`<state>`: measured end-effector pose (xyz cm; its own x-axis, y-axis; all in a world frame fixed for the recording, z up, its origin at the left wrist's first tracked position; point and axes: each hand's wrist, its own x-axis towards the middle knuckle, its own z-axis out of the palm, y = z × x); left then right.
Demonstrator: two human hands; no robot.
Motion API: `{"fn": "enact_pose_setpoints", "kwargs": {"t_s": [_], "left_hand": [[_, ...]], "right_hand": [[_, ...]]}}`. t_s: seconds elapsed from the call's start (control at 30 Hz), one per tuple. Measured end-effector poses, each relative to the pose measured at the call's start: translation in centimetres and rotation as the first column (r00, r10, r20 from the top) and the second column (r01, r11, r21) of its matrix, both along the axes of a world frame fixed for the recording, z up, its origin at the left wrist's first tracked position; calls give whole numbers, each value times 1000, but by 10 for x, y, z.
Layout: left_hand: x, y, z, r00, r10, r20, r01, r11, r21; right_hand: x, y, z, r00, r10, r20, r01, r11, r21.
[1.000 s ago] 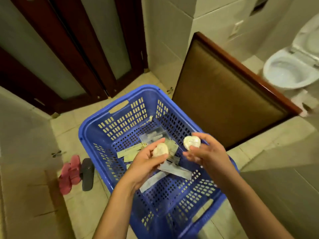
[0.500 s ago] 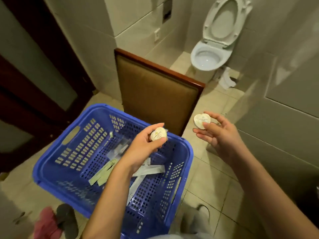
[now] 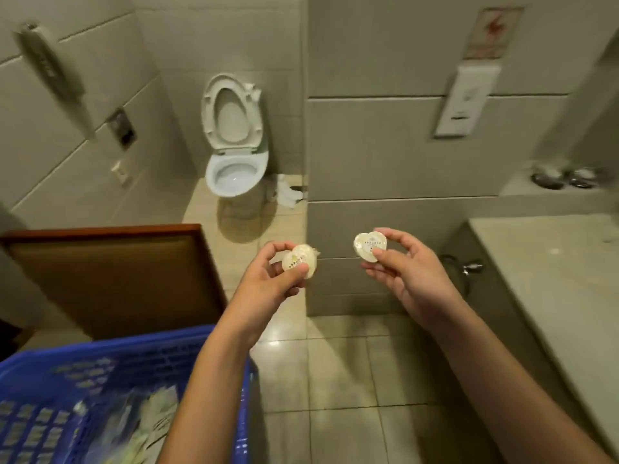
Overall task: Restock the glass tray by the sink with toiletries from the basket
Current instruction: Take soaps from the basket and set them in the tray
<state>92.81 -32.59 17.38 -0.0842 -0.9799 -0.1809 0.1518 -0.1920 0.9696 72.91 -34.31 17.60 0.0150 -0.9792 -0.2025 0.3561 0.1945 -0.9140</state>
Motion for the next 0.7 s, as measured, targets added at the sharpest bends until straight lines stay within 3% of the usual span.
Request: {"fn": "enact_pose_setpoints", "kwargs": {"t_s": [0.17, 0.37, 0.5, 0.7], "left_hand": [[-126, 35, 21, 981, -190, -36, 183, 974, -134], [-305, 98, 16, 917, -394, -64, 383, 914, -133], [-403, 144, 6, 814, -580, 1, 578, 811, -93], [-513, 209, -1, 571, -812, 123, 821, 568, -62]], "right_hand": [[-126, 74, 14, 988, -152, -13, 152, 987, -48], [-288, 209, 14, 882, -469, -47, 468, 883, -31], [-362, 302, 11, 744, -668, -23, 668, 744, -23], [-422, 412, 0, 409, -913, 9, 912, 409, 38]]}}
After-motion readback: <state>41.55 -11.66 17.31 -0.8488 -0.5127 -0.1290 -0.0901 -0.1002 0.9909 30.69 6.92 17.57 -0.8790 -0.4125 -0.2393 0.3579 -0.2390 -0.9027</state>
